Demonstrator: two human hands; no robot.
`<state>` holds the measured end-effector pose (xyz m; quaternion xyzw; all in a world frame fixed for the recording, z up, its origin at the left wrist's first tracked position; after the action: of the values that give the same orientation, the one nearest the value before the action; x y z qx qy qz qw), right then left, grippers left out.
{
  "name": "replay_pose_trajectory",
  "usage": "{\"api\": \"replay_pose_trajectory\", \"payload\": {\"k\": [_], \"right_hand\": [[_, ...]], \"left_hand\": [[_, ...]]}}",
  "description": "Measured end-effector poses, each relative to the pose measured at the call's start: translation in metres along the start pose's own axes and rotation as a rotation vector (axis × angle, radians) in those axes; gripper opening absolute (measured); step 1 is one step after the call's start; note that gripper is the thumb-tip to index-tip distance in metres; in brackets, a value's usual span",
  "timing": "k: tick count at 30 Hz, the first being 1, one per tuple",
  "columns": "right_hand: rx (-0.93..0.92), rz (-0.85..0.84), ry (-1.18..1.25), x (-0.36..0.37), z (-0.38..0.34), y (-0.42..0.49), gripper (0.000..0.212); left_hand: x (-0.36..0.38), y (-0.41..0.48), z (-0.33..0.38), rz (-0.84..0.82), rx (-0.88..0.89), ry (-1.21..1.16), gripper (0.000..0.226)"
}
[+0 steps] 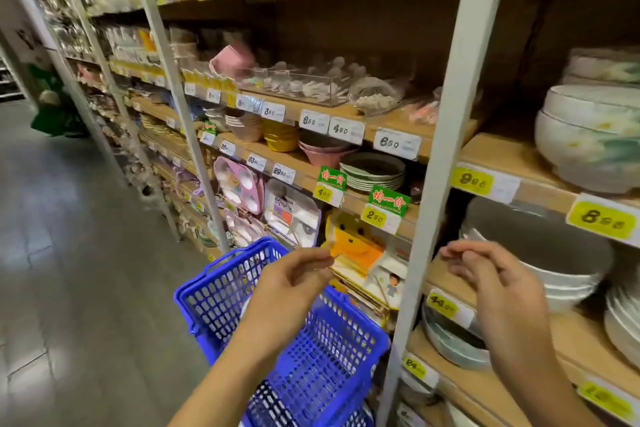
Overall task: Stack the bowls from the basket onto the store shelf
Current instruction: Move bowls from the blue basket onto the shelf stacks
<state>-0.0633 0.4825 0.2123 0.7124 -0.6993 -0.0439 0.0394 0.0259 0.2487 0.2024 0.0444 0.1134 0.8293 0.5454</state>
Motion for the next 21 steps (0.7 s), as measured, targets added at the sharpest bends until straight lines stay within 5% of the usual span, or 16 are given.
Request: {"api": "replay_pose_trajectory", "payload": {"k": [10,21], "right_hand": [[0.756,-0.328,-0.175,0.174,0.224,-0.01,0.024],[1.192,-0.38,-0.306,0.28,0.361,0.016,0.025]], "left_hand": [[-0.153,0.016,-0.193,0.091,-0.419,0.352,0.013],[-0.188,0.104,-0.302,-0.251,-0.552,0.813,0.019]]}}
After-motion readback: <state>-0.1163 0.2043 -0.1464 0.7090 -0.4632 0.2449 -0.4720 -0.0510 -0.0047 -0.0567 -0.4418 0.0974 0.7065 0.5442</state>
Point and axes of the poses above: each hand's wrist, its own y-axis towards the middle knuckle, its own x-axis out of the palm, z = x × y, the point moved 6 cm from there along y, towards the middle knuckle, and after that the axes turned 12 degrees about x, right-handed, at the moved point
